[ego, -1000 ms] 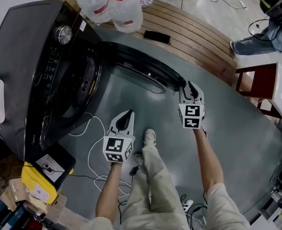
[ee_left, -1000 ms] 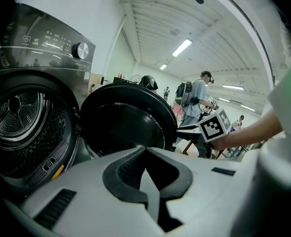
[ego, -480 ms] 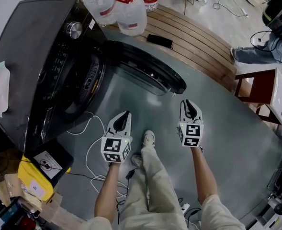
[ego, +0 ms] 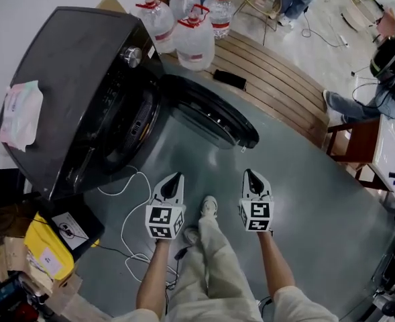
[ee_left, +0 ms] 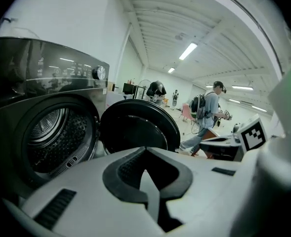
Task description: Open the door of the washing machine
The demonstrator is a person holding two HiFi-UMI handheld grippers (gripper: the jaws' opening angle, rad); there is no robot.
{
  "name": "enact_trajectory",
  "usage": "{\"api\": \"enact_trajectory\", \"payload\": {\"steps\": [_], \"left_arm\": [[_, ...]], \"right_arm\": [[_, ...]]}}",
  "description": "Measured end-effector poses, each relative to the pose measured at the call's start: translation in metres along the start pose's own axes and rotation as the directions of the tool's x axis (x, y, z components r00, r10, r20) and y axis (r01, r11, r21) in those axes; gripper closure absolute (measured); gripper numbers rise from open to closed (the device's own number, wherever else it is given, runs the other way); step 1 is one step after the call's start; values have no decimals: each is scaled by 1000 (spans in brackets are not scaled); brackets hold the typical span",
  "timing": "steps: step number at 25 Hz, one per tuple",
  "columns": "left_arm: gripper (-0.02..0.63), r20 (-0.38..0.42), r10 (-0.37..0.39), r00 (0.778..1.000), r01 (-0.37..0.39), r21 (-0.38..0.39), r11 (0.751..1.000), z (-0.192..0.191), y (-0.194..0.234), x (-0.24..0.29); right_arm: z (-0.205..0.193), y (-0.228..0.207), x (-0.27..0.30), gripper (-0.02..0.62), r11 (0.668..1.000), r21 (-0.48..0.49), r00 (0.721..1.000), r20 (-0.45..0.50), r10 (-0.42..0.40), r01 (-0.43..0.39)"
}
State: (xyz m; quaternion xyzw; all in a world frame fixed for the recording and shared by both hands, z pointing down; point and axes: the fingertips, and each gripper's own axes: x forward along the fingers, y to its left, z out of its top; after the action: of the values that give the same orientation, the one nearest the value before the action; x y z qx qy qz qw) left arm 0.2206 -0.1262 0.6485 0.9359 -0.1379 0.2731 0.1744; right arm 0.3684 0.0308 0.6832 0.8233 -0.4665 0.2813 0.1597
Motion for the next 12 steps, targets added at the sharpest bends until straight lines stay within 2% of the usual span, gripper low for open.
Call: {"api": "enact_trajectory", "payload": {"steps": [5, 12], "left_arm": [[598, 22, 36, 999, -36, -7, 999, 22, 3, -29], [598, 63, 68, 996, -68, 3, 998, 76, 0, -73]], "right_arm": [[43, 18, -19, 596, 999, -13, 998, 47, 51, -51], [123, 29, -48, 597, 997, -36, 989, 130, 66, -62]]}}
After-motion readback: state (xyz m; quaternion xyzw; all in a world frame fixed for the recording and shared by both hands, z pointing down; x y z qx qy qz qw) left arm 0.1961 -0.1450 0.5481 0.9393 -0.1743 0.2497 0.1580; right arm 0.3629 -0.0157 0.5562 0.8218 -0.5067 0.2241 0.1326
